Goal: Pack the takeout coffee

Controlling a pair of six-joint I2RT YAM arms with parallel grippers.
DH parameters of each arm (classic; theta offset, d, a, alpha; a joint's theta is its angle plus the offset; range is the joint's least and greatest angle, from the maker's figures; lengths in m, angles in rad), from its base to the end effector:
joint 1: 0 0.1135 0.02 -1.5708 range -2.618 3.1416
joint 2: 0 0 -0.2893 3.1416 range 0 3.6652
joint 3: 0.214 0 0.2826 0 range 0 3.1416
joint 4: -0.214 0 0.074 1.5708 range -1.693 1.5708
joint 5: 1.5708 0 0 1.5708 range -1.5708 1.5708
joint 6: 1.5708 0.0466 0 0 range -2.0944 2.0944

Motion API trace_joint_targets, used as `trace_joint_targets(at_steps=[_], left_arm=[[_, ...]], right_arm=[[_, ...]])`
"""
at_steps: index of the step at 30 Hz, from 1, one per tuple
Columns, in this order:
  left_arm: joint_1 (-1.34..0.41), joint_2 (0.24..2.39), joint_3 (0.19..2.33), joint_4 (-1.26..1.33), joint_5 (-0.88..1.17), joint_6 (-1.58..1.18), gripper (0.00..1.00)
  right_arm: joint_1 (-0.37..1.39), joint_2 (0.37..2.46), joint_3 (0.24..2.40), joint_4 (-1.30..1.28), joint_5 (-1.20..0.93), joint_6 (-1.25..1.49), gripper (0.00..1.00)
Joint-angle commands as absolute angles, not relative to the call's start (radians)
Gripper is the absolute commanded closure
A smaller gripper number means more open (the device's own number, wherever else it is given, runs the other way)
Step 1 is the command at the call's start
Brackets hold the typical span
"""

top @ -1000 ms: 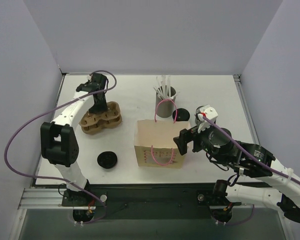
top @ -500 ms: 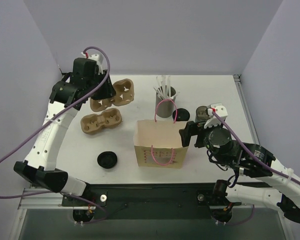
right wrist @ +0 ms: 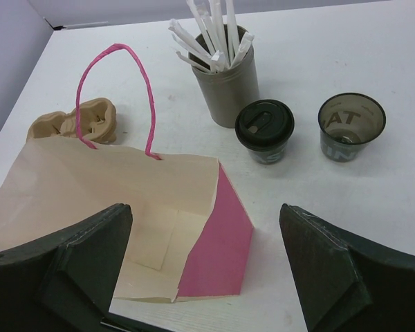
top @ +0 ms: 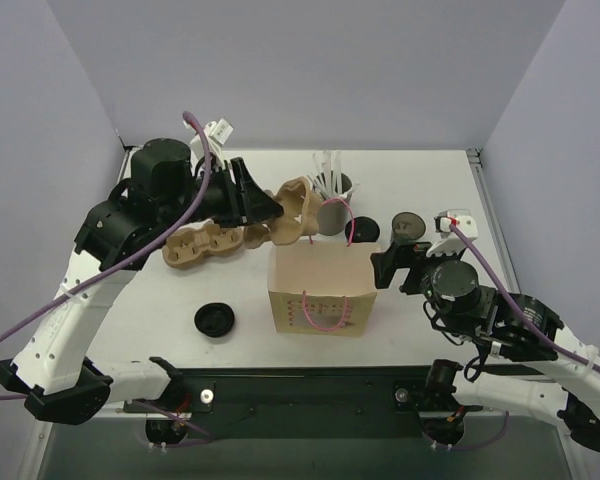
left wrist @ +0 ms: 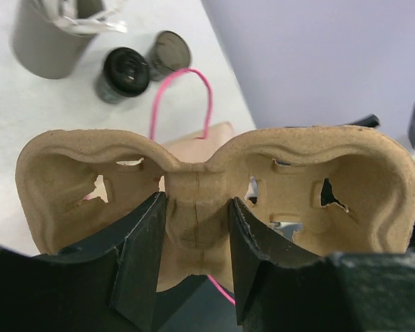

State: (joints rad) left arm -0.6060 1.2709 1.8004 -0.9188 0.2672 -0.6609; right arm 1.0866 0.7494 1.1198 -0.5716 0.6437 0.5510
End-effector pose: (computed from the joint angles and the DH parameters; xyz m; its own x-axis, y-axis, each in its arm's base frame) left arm 0.2006 -0.1540 0.5360 -0.7067 -0.2305 -0.6689 0.4007 0.6487 -0.6470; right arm 0.0959 0.1223 0.4442 -0.3066 0.3167 -0.8976 -0.3212 0.8533 0.4108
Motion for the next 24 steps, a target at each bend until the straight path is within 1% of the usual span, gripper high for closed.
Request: trace_joint_targets(at_steps=[1, 7, 13, 19, 20, 22, 23, 24], left_arm=[[-0.673, 1.227, 1.712, -0.741, 0.345, -0.787, 0.70], [-0.753, 1.186, 1.594, -0.634, 0.337, -0.848, 0.70], [-0.767, 1.187, 1.520, -0.644, 0.279, -0.838, 0.70], [-0.776, 1.196, 1.496, -0.680, 0.210, -0.808, 0.70], [-0.778, 1.203, 1.491, -0.680, 0.210, -0.807, 0.70], [-0.784, 1.210, 1.483, -0.686, 0.200, -0.805, 0.70], [-0.788, 1.215, 1.483, -0.692, 0.192, -0.801, 0.70], [-0.792, 1.218, 1.486, -0.707, 0.183, -0.796, 0.71]], right_arm=[[1.081, 0.723, 1.103, -0.580, 0.695, 0.578, 0.08], [1.080, 0.703, 1.089, -0.583, 0.699, 0.583, 0.08], [1.080, 0.709, 1.080, -0.583, 0.643, 0.574, 0.09], [1.072, 0.765, 1.081, -0.584, 0.652, 0.578, 0.21], [1.071, 0.770, 1.081, -0.584, 0.655, 0.583, 0.27], [1.059, 0.787, 1.075, -0.586, 0.649, 0.604, 0.33], [1.052, 0.793, 1.075, -0.591, 0.640, 0.612, 0.40], [1.046, 0.798, 1.071, -0.595, 0.620, 0.629, 0.43]])
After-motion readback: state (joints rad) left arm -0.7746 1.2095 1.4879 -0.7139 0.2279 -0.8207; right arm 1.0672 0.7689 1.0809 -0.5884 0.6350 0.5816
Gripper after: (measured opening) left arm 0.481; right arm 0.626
